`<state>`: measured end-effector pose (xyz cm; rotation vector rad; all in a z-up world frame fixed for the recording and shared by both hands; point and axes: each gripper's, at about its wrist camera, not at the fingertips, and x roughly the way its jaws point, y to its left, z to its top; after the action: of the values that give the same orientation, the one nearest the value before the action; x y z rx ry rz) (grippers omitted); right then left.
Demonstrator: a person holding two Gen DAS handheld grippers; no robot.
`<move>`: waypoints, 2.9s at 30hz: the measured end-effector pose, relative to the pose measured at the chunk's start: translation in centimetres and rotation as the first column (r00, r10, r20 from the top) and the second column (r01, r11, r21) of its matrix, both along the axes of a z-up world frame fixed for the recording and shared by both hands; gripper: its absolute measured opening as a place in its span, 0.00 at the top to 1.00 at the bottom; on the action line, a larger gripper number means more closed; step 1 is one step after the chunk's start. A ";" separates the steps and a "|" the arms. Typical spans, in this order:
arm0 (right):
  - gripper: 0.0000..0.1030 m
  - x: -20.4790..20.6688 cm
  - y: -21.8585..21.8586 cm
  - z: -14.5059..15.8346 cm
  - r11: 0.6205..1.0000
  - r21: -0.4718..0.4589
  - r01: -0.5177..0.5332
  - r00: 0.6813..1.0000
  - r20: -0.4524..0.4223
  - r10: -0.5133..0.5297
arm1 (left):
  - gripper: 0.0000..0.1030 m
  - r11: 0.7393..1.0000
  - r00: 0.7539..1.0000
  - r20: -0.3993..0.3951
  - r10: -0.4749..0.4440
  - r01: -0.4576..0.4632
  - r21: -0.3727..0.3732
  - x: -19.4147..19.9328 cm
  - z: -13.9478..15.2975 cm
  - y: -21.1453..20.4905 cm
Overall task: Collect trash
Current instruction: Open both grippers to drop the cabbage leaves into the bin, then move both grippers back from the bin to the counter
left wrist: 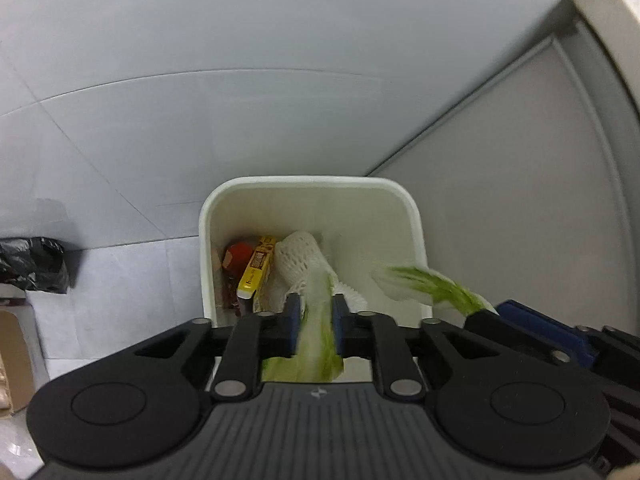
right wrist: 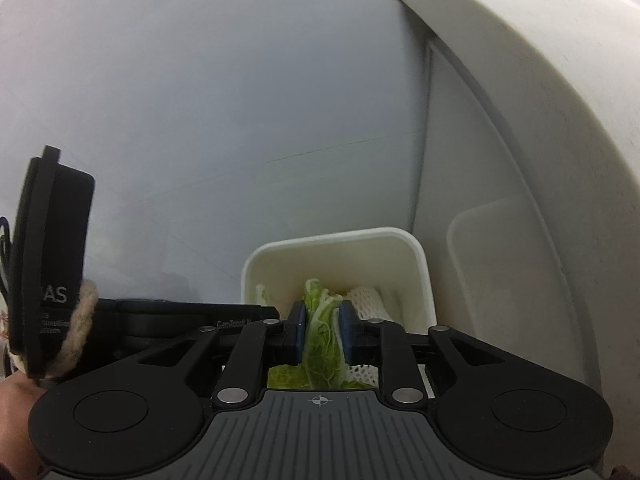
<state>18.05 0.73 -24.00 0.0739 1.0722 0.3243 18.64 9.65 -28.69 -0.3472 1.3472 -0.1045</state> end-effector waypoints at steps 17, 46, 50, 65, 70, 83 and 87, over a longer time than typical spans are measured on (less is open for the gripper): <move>0.45 -1.1 -1.3 -0.2 0.998 0.058 -0.022 1.000 -0.008 0.023 | 0.52 0.998 0.999 -0.030 0.030 -0.028 0.055 -0.7 0.3 0.9; 0.12 -8.5 -7.9 13.1 0.982 0.054 -0.180 0.935 0.318 0.154 | 0.08 0.989 0.969 0.198 0.146 -0.150 0.002 -3.9 11.0 1.4; 0.08 -9.6 -10.5 14.0 0.990 0.018 -0.142 0.922 0.367 0.126 | 0.05 0.989 0.961 0.236 0.146 -0.146 -0.016 -3.8 12.6 0.4; 0.06 -11.5 -21.6 15.2 0.991 -0.021 0.134 0.890 0.442 -0.110 | 0.02 1.000 0.933 0.360 -0.019 0.026 -0.014 -3.1 17.3 -8.7; 0.06 -11.9 -25.6 15.2 0.966 0.023 0.257 0.861 0.448 -0.239 | 0.02 0.990 0.915 0.381 -0.130 0.140 -0.001 -2.4 18.2 -12.7; 0.06 -12.5 -32.5 15.3 0.909 0.021 0.415 0.811 0.444 -0.381 | 0.02 0.930 0.828 0.449 -0.337 0.368 0.018 0.7 20.4 -21.7; 0.06 -11.5 -33.8 15.5 0.904 -0.007 0.427 0.807 0.454 -0.377 | 0.03 0.914 0.801 0.473 -0.368 0.406 0.024 2.4 21.2 -24.0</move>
<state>6.59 -33.08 -8.48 0.1221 0.5916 -0.1076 21.04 -14.38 -7.48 -0.0912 0.9116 -0.5562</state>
